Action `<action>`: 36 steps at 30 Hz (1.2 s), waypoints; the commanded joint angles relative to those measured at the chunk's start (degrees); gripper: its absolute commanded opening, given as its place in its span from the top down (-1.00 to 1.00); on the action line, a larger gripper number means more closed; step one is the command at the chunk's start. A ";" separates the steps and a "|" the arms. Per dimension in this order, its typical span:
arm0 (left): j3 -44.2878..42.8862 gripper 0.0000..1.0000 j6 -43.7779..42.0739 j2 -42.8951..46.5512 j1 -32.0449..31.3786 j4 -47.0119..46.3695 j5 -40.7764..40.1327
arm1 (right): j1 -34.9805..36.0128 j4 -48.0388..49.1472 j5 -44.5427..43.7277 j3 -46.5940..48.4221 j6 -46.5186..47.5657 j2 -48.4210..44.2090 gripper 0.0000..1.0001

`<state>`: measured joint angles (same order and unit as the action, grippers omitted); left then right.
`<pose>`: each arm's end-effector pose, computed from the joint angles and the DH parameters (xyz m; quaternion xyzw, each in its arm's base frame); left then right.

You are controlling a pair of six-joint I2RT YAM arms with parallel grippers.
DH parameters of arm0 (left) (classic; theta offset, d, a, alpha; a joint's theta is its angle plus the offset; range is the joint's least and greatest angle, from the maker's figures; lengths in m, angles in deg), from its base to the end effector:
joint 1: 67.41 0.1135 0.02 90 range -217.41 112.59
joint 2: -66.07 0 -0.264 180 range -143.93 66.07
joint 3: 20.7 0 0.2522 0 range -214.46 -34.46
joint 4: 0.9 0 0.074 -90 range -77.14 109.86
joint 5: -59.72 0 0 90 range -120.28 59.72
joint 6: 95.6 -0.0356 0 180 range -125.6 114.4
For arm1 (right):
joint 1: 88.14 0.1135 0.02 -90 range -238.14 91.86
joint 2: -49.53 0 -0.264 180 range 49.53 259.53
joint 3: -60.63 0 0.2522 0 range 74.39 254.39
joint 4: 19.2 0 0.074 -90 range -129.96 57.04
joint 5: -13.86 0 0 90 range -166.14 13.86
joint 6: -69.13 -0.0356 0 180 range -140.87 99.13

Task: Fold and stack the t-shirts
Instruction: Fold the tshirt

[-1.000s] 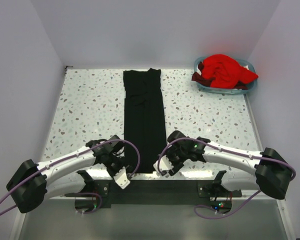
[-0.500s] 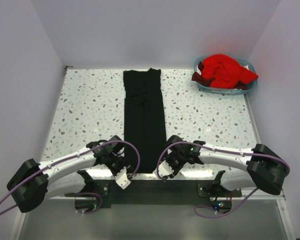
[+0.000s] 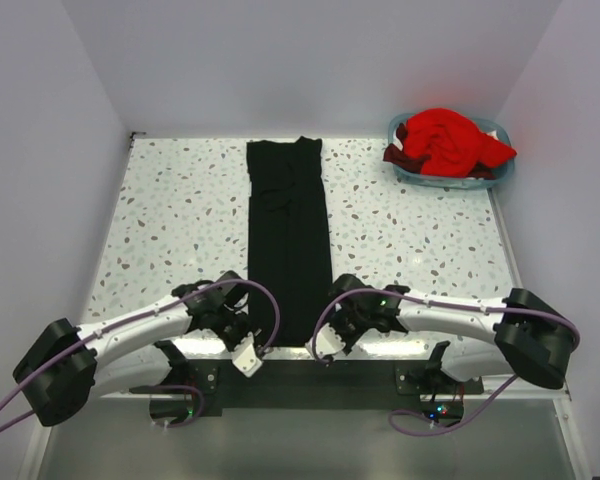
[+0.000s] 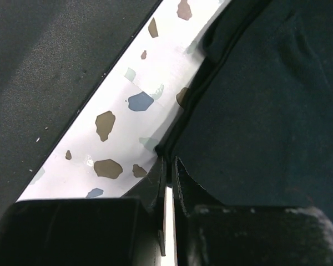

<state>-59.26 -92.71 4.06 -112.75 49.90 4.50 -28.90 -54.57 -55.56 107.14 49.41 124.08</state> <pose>0.0949 -0.1249 0.1469 0.8816 0.3436 -0.2300 0.2277 0.1019 0.1957 0.1534 -0.8836 0.3712 0.1513 0.2419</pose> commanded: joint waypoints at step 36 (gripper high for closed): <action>-41.02 1.00 0.89 -32.45 32.42 -3.55 11.97 | -30.59 -3.97 15.98 41.67 8.82 25.55 1.00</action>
<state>-95.87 -89.06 -26.02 -81.84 47.49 14.14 -58.14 -59.22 -44.17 143.01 55.33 146.94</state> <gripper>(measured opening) 0.035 0.026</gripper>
